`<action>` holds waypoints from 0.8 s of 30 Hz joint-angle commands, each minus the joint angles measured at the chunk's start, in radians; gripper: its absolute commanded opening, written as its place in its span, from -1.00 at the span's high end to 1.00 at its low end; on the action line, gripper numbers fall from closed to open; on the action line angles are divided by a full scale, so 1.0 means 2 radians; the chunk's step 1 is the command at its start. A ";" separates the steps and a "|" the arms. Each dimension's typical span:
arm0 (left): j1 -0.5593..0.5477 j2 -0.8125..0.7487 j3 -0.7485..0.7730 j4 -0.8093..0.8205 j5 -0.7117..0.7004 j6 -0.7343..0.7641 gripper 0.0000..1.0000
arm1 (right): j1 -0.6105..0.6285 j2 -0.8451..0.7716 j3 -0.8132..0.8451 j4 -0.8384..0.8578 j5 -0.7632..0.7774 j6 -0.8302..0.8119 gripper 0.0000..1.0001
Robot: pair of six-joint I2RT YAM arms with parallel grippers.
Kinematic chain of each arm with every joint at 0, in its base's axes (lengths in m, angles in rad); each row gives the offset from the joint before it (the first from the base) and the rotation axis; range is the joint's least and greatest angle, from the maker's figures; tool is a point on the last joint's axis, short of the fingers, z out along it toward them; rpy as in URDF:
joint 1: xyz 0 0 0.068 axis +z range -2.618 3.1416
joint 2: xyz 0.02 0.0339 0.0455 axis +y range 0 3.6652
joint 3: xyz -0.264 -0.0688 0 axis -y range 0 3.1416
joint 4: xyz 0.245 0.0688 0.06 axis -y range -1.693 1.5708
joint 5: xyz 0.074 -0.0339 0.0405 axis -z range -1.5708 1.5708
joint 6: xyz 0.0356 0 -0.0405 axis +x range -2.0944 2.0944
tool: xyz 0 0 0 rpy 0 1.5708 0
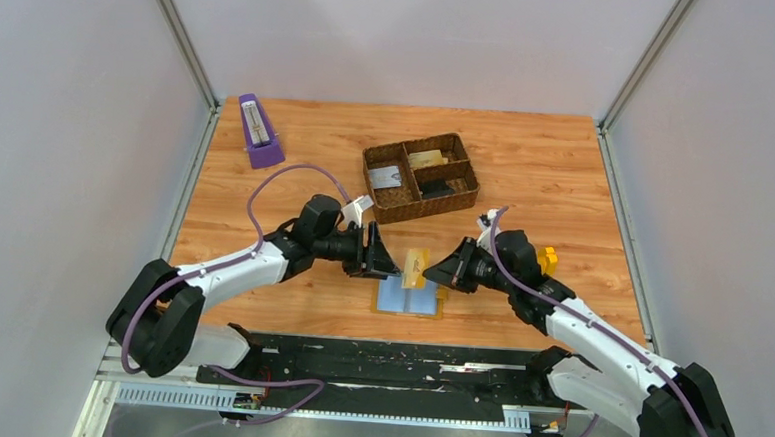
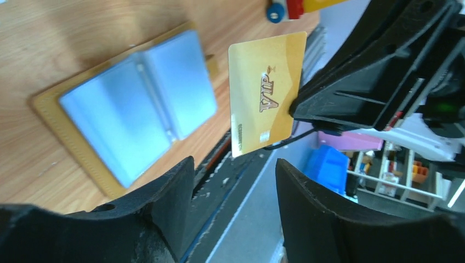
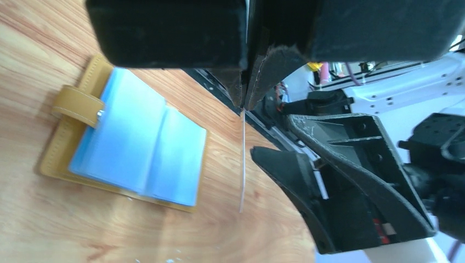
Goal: Take the credit cards out of the card holder
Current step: Place the credit card in the storage box.
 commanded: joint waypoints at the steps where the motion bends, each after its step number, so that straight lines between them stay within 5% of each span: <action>1: -0.002 -0.027 0.005 0.055 0.042 -0.041 -0.32 | -0.002 -0.034 -0.022 0.099 -0.010 0.061 1.00; 15: -0.002 -0.025 -0.030 0.215 0.073 -0.116 -0.14 | -0.002 -0.082 -0.052 0.173 -0.017 0.111 1.00; 19: -0.002 -0.006 -0.049 0.310 0.087 -0.167 0.19 | -0.002 -0.082 -0.057 0.183 -0.022 0.117 1.00; 24: -0.002 0.008 -0.065 0.373 0.097 -0.200 0.85 | -0.002 -0.078 -0.048 0.163 -0.023 0.097 0.97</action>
